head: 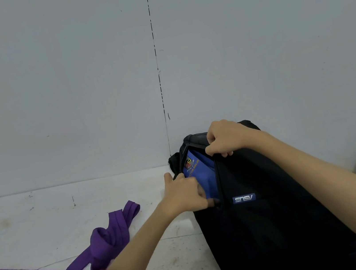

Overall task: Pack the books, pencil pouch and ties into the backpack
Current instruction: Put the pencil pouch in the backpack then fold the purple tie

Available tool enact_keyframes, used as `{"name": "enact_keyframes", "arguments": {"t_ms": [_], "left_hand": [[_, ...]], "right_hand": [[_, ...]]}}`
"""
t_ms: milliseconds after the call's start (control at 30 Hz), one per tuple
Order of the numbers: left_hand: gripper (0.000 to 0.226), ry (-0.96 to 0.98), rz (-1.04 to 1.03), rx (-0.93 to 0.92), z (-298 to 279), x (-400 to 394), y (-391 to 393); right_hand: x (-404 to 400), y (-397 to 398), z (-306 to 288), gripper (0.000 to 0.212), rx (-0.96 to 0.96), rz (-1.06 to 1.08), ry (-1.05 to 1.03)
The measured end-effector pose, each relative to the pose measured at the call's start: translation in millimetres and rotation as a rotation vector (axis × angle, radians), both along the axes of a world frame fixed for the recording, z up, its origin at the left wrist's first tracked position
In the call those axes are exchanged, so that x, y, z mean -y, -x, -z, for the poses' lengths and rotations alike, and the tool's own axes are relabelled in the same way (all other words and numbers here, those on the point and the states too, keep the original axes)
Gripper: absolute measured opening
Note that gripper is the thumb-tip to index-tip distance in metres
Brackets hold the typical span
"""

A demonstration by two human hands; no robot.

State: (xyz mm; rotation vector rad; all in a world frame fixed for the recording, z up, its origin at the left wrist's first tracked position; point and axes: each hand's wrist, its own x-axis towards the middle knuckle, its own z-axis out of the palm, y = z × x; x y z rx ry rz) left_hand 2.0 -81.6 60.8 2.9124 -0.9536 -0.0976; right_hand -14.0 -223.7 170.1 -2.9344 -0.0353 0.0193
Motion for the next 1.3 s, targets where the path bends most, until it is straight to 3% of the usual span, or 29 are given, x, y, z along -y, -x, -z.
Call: {"name": "enact_keyframes", "arguments": {"t_ms": [100, 233, 333, 400, 533, 667, 800, 833, 900, 967, 1100, 1233, 1300], "left_hand": [[0.040, 0.095, -0.023, -0.196, -10.4, -8.3, -4.5], [0.018, 0.452, -0.106, -0.272, -17.8, -33.0, -11.1], [0.008, 0.750, -0.090, -0.424, -12.0, -57.0, -10.9], [0.006, 0.836, -0.101, -0.422, -5.5, -76.4, -9.7], [0.007, 0.809, -0.167, -0.431, 9.7, -121.1, -5.4], [0.012, 0.545, -0.342, -0.224, 37.4, -180.5, -3.1], [0.069, 0.218, -0.522, -0.172, 62.4, -218.8, 5.4], [0.071, 0.240, -0.540, -0.224, 66.1, -224.9, 8.2], [0.052, 0.379, -0.533, -0.305, 73.1, -230.7, 13.4], [0.030, 0.523, -0.504, -0.259, 74.7, -234.8, 16.7], [0.017, 0.809, -0.503, -0.167, 60.4, -257.4, 8.3], [0.023, 1.159, -0.605, -0.364, 20.3, -276.5, -7.5], [0.027, 1.109, -0.545, -0.421, -5.4, -287.8, -12.9]], "right_hand": [[-1.8, 1.6, 2.3, 0.025, -0.049, -0.021, 0.029], [-11.7, 5.6, 30.4, 0.035, -0.101, -0.085, 0.213], [-16.5, 7.4, 48.8, 0.031, -0.054, -0.111, 0.347], [-20.9, 7.1, 47.3, 0.026, -0.010, -0.101, 0.337], [-44.8, 1.4, 40.7, 0.022, 0.134, -0.102, 0.259], [-98.0, -1.1, 48.9, 0.031, 0.113, -0.187, 0.076], [-162.4, -10.8, 86.3, 0.013, -0.045, -0.289, -0.055], [-177.9, -14.2, 98.1, 0.006, -0.093, -0.312, -0.099], [-201.4, -19.7, 121.8, 0.029, -0.199, -0.382, -0.131], [-215.3, -22.1, 143.1, 0.043, -0.266, -0.456, -0.084], [-231.8, -23.6, 163.7, 0.028, -0.233, -0.437, -0.066], [-228.4, -30.0, 152.6, 0.017, -0.128, -0.337, -0.396], [-230.6, -31.0, 125.4, 0.018, -0.045, -0.235, -0.586]]}}
